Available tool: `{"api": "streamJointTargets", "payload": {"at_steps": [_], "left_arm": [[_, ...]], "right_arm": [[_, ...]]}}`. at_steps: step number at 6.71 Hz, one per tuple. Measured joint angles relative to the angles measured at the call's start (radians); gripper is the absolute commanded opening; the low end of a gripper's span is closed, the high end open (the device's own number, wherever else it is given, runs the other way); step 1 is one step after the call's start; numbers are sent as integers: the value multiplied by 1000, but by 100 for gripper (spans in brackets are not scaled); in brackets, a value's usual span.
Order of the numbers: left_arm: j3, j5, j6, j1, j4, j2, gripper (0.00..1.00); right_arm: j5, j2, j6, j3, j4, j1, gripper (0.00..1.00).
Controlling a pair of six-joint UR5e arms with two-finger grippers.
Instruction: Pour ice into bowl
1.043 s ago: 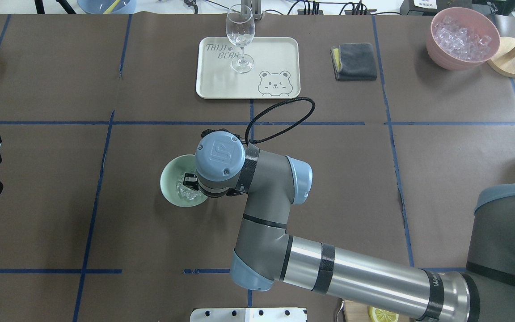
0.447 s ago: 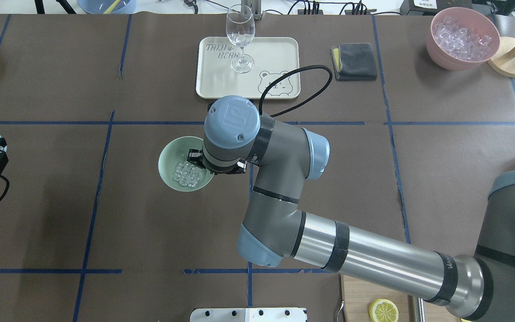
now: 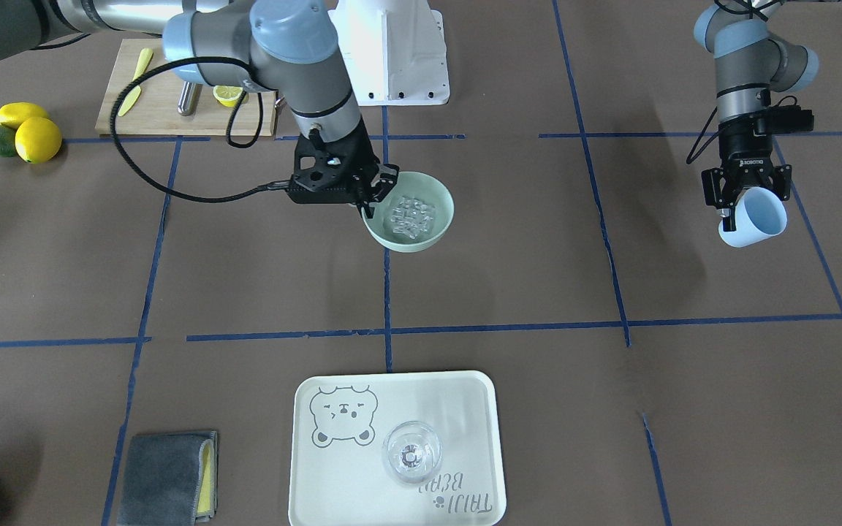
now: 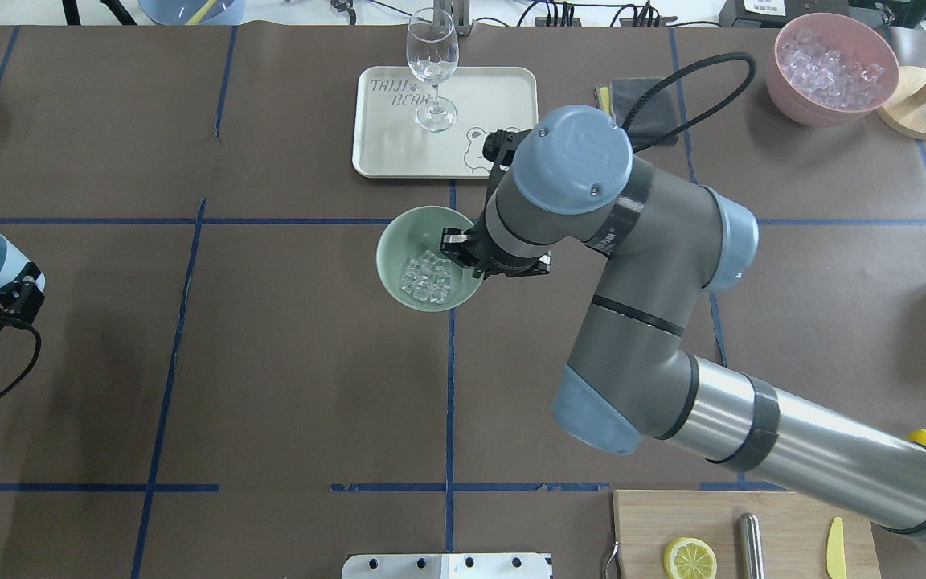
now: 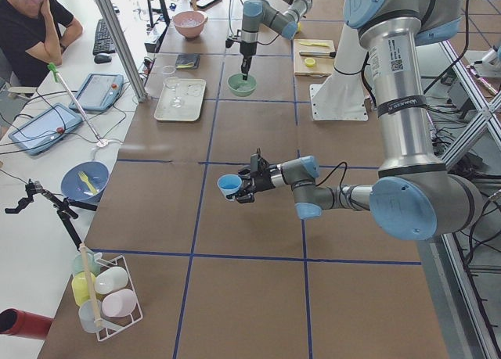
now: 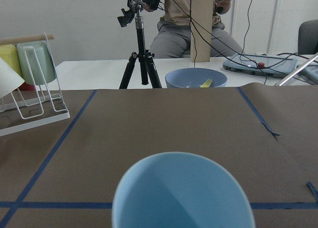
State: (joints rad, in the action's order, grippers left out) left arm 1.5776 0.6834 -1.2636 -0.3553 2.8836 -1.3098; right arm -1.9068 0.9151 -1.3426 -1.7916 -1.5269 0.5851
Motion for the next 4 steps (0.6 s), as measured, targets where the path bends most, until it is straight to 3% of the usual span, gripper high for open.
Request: {"api": "streamJointTargets", "payload": {"at_steps": [2, 3, 4], "left_arm": [[-55, -90, -30, 60, -7, -27, 0], [-75, -100, -31, 73, -9, -33, 45], [-83, -102, -32, 78, -6, -35, 98]], "right_arm": [[-47, 112, 86, -95, -14, 56, 0], [-57, 148, 117, -118, -14, 72, 0], [-62, 175, 141, -134, -15, 85, 0]]}}
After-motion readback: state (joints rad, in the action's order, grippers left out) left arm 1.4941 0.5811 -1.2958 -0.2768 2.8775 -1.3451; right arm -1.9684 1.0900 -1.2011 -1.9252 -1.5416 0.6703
